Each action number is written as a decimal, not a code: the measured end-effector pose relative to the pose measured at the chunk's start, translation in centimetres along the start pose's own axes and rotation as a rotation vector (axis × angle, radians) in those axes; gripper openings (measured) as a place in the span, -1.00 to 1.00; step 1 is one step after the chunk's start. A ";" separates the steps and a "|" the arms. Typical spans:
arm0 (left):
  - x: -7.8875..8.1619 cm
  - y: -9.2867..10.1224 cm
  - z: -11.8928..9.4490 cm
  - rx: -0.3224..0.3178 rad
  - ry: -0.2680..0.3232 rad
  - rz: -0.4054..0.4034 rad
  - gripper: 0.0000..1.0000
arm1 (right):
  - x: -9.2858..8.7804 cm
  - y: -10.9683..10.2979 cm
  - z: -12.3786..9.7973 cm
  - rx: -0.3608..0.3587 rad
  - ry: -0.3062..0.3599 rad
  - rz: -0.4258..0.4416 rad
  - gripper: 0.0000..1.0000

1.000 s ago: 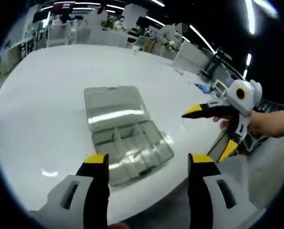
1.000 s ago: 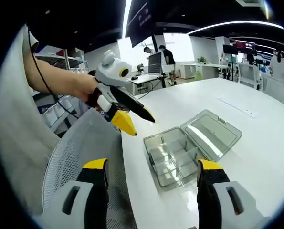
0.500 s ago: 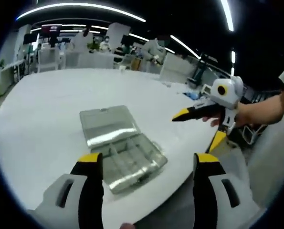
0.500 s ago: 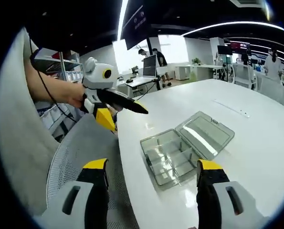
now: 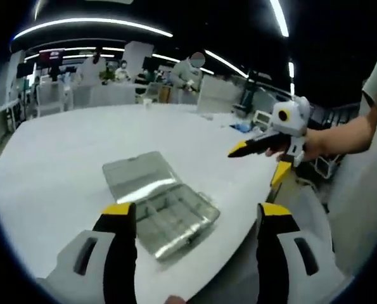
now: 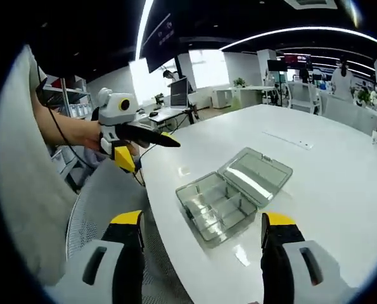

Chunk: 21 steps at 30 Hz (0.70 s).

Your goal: Insert the divider into the dual guide fixture by aligning both edges with the guide slots and pushing it downward to the bottom, including one-sided entry, uneven engagement, binding, and posture correction.

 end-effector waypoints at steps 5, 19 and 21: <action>-0.2 -0.2 -0.2 -0.016 0.008 0.008 0.55 | 0.3 -0.2 -0.8 -0.034 0.000 0.004 0.46; -1.1 -0.7 -0.7 -0.069 -0.003 0.003 0.55 | 0.4 0.0 -2.1 -0.103 -0.026 0.006 0.44; -1.3 -0.6 -0.8 -0.077 -0.003 0.007 0.55 | 0.3 0.1 -2.2 -0.108 -0.033 0.005 0.44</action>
Point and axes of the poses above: the point that each gripper's makers call its tool centre point, and the gripper's own axes: z roughly forward along the fingers, y roughly to its right, x roughly out of its top, the point moved 10 cm from there along -z, roughly backward along the fingers, and after that the axes turned 14 degrees about y, right-handed, at the moved point
